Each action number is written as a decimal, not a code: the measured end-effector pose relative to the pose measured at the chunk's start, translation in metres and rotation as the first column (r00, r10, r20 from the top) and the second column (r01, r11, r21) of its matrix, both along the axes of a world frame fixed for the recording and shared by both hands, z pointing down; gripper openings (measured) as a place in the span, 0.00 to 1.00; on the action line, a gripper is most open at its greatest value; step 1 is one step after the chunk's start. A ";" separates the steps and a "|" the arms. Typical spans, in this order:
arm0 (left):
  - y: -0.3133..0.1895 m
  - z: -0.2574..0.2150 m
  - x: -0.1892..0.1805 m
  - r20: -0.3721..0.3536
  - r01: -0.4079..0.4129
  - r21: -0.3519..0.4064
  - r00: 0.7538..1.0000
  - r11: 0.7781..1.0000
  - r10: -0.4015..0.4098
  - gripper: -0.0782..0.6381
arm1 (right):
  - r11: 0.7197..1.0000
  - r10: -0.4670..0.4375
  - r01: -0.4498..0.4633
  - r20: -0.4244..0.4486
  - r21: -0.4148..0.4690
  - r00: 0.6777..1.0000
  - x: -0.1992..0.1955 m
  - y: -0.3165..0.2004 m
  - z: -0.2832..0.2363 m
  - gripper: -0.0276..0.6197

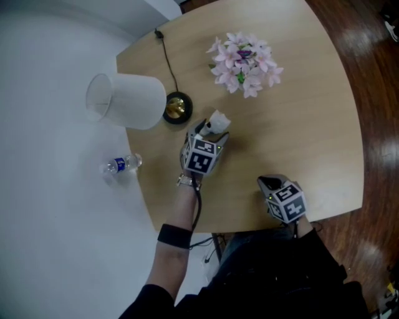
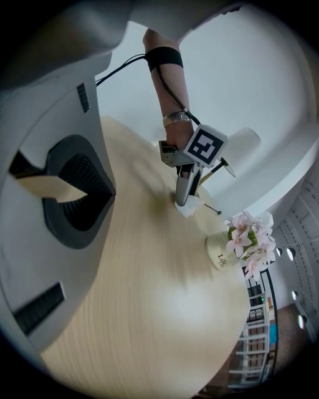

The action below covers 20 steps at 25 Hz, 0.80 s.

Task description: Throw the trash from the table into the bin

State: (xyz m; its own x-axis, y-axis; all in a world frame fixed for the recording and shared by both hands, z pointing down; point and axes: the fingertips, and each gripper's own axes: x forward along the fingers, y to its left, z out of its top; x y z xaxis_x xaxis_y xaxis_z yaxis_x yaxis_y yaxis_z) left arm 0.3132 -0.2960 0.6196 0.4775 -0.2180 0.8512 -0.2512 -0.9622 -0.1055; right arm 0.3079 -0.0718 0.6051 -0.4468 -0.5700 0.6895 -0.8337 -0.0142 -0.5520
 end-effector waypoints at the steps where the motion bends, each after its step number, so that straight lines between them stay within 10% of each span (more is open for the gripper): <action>1: -0.002 0.002 0.002 0.003 -0.007 0.004 1.000 1.000 0.007 0.62 | 1.000 0.004 -0.004 0.000 -0.005 1.000 0.002 0.001 0.002 0.05; 4: -0.006 0.005 0.005 0.008 -0.019 0.033 1.000 0.999 0.019 0.46 | 1.000 0.014 -0.014 0.000 -0.018 1.000 0.003 0.005 0.008 0.05; 20: 0.018 -0.039 -0.006 -0.091 0.044 0.089 0.995 0.995 -0.036 0.35 | 0.999 -0.051 0.051 -0.014 -0.003 0.999 -0.011 0.004 0.003 0.05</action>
